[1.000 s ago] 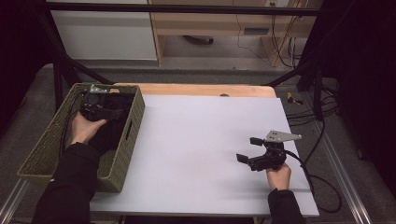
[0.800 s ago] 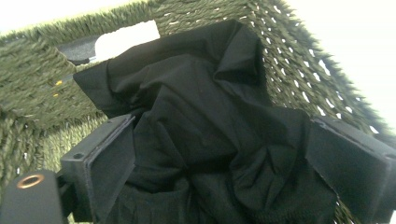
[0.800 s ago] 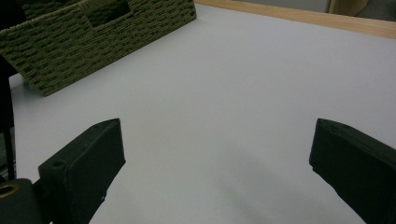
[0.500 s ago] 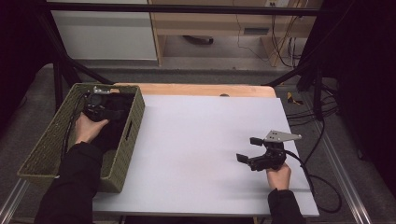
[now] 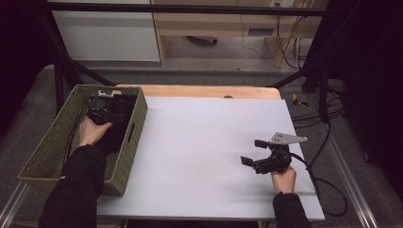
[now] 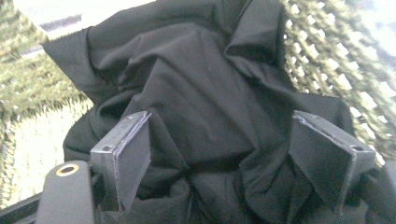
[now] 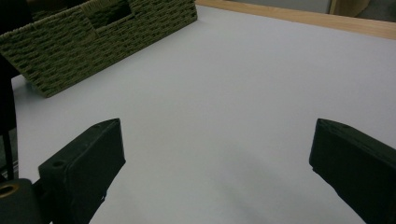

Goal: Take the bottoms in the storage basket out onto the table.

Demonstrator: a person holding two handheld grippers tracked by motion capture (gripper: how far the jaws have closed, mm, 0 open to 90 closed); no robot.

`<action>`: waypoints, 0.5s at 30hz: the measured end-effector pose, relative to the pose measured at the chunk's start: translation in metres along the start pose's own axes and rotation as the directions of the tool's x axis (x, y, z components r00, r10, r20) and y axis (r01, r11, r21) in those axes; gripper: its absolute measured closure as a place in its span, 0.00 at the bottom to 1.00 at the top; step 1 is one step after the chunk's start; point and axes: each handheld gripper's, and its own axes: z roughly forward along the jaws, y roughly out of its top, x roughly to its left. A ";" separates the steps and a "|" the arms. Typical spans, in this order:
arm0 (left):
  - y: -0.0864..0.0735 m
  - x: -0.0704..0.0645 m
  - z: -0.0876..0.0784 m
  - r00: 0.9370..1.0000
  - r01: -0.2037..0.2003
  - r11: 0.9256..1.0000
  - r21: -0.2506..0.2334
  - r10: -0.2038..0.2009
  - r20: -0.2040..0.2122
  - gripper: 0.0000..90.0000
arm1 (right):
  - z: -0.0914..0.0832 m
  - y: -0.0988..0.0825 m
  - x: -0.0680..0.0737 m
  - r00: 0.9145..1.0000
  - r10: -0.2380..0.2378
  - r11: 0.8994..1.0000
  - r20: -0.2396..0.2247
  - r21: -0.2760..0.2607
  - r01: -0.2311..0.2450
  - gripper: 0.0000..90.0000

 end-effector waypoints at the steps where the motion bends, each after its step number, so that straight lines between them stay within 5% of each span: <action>1: 0.000 0.001 0.001 1.000 0.007 1.000 0.003 -0.007 0.004 0.24 | 0.000 0.000 0.000 1.000 -0.002 1.000 -0.001 0.000 0.002 0.04; 15: -0.005 0.002 0.010 1.000 0.011 1.000 0.026 -0.012 0.012 0.43 | -0.001 0.000 -0.001 1.000 -0.001 1.000 -0.001 -0.005 0.001 0.04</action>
